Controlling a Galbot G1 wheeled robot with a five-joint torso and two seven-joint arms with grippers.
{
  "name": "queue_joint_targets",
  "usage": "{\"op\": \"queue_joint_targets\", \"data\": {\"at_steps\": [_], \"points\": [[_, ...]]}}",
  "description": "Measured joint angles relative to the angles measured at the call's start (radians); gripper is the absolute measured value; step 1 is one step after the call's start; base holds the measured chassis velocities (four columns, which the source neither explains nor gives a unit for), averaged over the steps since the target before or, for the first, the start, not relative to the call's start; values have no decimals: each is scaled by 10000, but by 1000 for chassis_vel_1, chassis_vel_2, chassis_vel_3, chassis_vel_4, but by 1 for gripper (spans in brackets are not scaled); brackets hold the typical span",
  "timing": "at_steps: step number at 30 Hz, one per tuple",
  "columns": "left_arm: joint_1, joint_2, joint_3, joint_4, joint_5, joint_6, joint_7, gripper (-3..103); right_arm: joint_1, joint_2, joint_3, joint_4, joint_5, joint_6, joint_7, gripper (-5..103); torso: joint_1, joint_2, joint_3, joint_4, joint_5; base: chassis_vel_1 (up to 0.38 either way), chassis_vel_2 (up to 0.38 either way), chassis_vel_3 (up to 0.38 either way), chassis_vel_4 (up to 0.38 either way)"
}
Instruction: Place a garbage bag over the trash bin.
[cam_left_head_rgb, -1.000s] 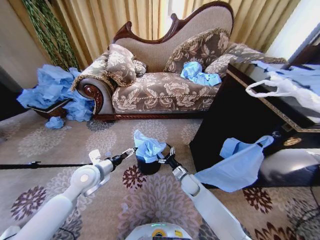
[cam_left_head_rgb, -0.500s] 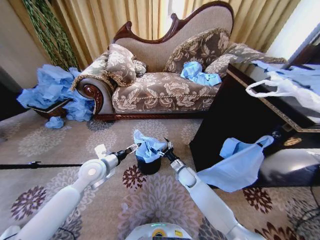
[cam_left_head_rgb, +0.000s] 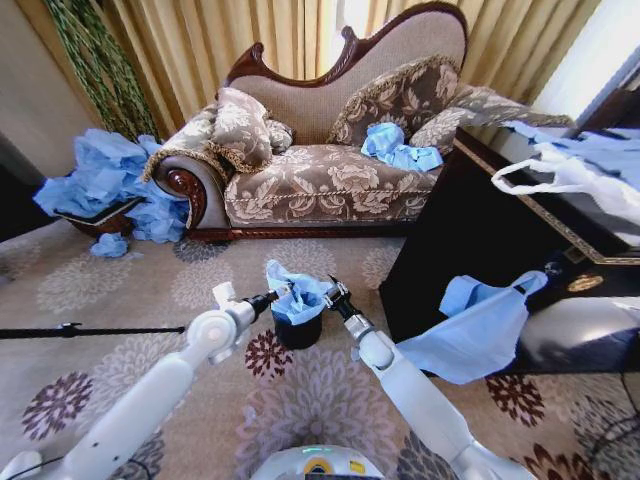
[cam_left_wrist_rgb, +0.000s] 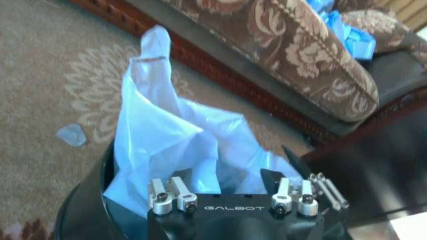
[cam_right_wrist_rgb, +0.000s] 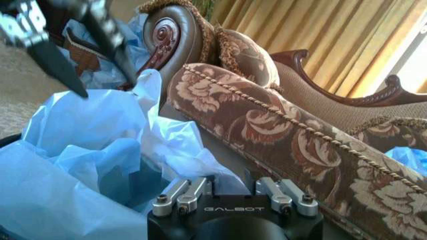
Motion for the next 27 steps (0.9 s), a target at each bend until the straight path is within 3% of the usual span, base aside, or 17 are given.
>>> {"op": "queue_joint_targets", "data": {"at_steps": [3,10,24,27], "points": [[-179,-194,266,346,335,-93,96,63,-16,-26,-6,33,38,0,1,21,-1,0,-1,1,1,0,0,0,0],[-631,-662,783,1275,1055,-232,286,60,-106,-87,-24,134,79,0,2,2,0,0,-1,0,0,0,0,0,0],[-1783,-1594,1634,2668,1613,-273,315,57,-191,-218,47,310,182,7,27,0,0,0,-1,-2,-1,0,0,0,0],[-1852,-1637,1727,2802,1812,-273,283,49,-188,-240,79,337,210,17,28,0,0,0,-1,-1,0,0,0,0,0]]}}
